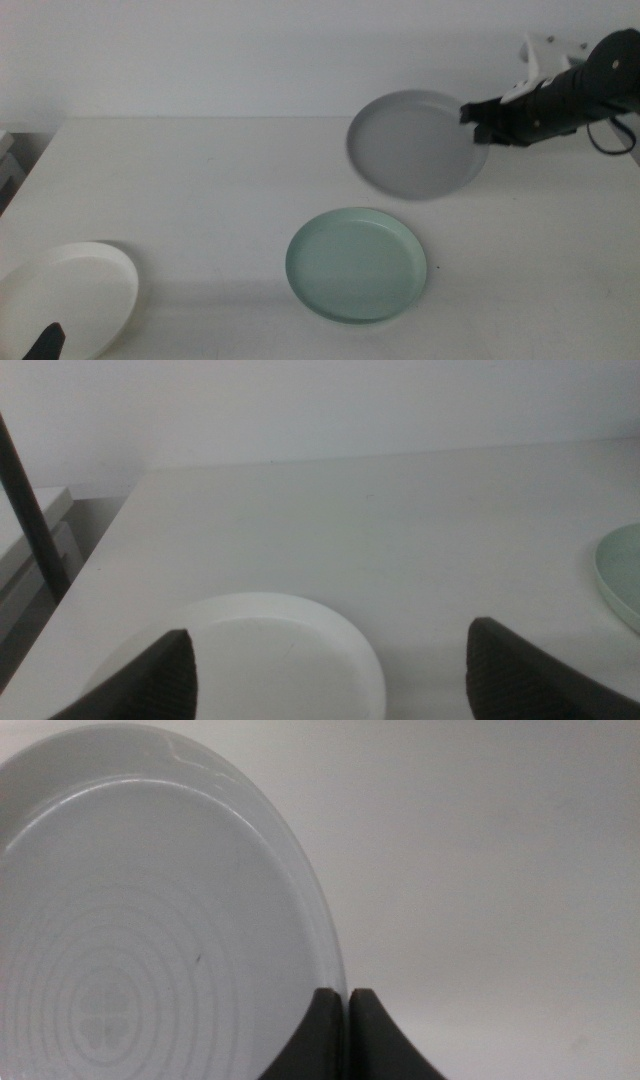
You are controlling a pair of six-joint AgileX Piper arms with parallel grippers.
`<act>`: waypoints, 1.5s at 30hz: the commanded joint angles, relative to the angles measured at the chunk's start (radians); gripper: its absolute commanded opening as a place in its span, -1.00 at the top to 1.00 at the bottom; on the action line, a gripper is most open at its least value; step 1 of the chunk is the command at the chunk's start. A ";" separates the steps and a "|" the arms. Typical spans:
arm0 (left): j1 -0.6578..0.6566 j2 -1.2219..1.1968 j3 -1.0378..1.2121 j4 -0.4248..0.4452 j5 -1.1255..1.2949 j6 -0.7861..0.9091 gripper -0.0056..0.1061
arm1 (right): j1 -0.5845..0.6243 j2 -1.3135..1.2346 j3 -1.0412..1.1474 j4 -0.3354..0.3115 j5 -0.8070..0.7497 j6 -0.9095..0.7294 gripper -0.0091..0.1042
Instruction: Stack the three bowls on top of each other.
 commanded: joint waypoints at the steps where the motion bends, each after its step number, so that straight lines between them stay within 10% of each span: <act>1: 0.000 -0.015 0.005 -0.004 -0.080 -0.006 -0.65 | 0.045 -0.108 0.062 0.026 -0.071 -0.035 0.84; 12: 0.000 -0.015 0.005 -0.004 -0.080 -0.006 -0.65 | 0.274 -0.162 0.353 0.057 -0.310 -0.031 0.84; 27: 0.000 -0.015 0.005 -0.004 -0.080 -0.006 -0.65 | 0.283 -0.121 0.359 0.071 -0.295 -0.050 0.81; 45: 0.000 -0.015 0.005 -0.004 -0.080 -0.006 -0.65 | 0.282 -0.451 0.357 0.043 -0.079 -0.096 -0.14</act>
